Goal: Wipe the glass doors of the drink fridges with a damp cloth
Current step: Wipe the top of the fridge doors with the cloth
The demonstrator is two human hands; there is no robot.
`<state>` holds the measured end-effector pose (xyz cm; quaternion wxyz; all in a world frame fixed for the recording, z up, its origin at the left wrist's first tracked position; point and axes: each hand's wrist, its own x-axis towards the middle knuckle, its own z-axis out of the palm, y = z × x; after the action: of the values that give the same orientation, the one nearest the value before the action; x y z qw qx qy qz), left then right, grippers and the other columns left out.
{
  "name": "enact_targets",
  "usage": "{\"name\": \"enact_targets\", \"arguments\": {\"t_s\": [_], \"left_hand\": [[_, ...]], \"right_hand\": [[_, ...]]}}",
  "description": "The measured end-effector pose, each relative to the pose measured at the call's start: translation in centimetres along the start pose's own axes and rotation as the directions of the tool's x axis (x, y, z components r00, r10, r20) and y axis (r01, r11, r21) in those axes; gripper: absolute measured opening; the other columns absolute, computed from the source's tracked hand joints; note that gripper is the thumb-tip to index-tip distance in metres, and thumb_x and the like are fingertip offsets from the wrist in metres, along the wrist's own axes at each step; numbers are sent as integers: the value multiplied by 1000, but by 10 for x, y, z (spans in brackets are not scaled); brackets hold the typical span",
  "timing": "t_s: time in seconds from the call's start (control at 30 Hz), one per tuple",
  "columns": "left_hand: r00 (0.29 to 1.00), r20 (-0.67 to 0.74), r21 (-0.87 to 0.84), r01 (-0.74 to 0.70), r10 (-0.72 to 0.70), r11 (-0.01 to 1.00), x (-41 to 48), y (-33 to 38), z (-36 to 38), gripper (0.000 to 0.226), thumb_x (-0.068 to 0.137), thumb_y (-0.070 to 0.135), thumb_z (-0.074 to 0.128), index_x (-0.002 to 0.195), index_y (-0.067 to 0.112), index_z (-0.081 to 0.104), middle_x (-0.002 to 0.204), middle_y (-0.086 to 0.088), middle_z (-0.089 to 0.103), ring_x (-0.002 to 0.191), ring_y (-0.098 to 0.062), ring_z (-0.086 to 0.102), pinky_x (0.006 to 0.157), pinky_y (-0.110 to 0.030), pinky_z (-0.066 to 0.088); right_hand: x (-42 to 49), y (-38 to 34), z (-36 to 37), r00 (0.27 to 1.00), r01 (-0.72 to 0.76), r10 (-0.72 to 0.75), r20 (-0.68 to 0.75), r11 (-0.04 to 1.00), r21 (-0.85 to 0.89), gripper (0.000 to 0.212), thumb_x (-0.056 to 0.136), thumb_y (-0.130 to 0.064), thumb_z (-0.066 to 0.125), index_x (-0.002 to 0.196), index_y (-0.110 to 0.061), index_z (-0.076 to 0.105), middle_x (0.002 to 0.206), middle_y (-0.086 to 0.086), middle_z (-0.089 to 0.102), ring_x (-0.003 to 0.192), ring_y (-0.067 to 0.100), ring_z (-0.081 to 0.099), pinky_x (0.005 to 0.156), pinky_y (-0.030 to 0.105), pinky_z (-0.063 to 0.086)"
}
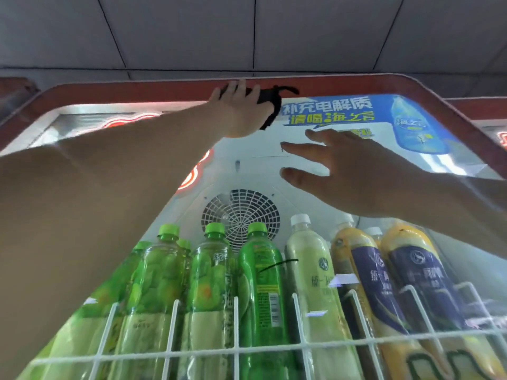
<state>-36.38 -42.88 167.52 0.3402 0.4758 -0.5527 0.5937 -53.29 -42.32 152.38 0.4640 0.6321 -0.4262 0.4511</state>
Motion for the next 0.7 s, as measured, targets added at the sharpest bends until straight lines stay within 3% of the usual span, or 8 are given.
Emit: {"name": "enact_targets", "arguments": {"t_s": [0.07, 0.13, 0.2, 0.33, 0.4, 0.53, 0.63, 0.7], "left_hand": [[999, 5, -34, -49, 49, 998, -12, 9, 4, 114, 57, 58, -13, 152, 9, 24, 164, -20, 2, 151, -40, -1, 119, -57, 3], [993, -55, -35, -105, 103, 994, -23, 9, 11, 75, 93, 50, 6, 152, 9, 29, 164, -21, 6, 151, -40, 3, 121, -55, 5], [988, -53, -64, -147, 144, 987, -30, 6, 11, 48, 107, 30, 20, 151, 14, 29, 164, -21, 2, 150, -41, 2, 122, -55, 7], [997, 44, -176, -61, 69, 983, -32, 1, -9, 66, 101, 61, 25, 158, 31, 10, 166, 7, -2, 153, -20, 4, 121, -46, 11], [998, 41, -116, -35, 40, 993, -24, 1, -10, 70, 97, 69, 20, 157, 38, 5, 165, 14, -3, 153, -16, 5, 120, -47, 13], [1000, -16, -150, 1, -3, 989, 2, 9, 1, 76, 99, 65, 14, 159, 19, 3, 167, -7, -3, 153, -24, -2, 122, -44, 5], [990, -11, -119, 136, -138, 984, 22, 24, -1, 93, 88, 75, 5, 159, 16, 5, 165, -18, 1, 152, -33, -1, 122, -47, 4], [964, 21, -191, 263, -264, 946, 31, 35, -5, 87, 95, 69, 12, 159, 11, 2, 165, -18, -5, 153, -30, -6, 121, -43, -2]], "right_hand": [[-1, -1, -1, 1000, -2, 2, 1, 1000, 5, 61, 90, -74, 28, 148, -58, 23, 165, -15, 13, 151, 11, 11, 120, 35, 13], [-2, -2, -2, 1000, -1, 1, -4, 1000, 1, 61, 90, -74, 27, 148, -57, 24, 165, -14, 13, 151, 11, 11, 121, 35, 12], [-1, -3, -1, 1000, -2, 2, -9, 1000, -17, 61, 91, -73, 26, 149, -56, 23, 165, -13, 12, 151, 12, 11, 121, 35, 11], [3, -2, -4, 1000, 5, -6, -7, 998, -67, 62, 91, -73, 24, 150, -54, 24, 165, -11, 15, 150, 15, 15, 120, 36, 12], [3, 0, -6, 1000, 26, -27, -5, 996, -80, 64, 88, -74, 24, 149, -54, 26, 163, -12, 19, 148, 15, 18, 120, 35, 15], [6, 8, -12, 997, 77, -77, 3, 993, -87, 62, 89, -75, 23, 147, -55, 28, 158, -13, 26, 145, 13, 21, 117, 34, 18], [11, 18, -19, 990, 114, -121, -71, 990, -88, 61, 92, -70, 25, 149, -49, 28, 155, -9, 33, 143, 16, 28, 115, 38, 21], [11, 30, -24, 985, 117, -126, -118, 990, -79, 63, 91, -69, 29, 149, -46, 29, 153, -8, 35, 141, 16, 31, 115, 40, 24]]}}
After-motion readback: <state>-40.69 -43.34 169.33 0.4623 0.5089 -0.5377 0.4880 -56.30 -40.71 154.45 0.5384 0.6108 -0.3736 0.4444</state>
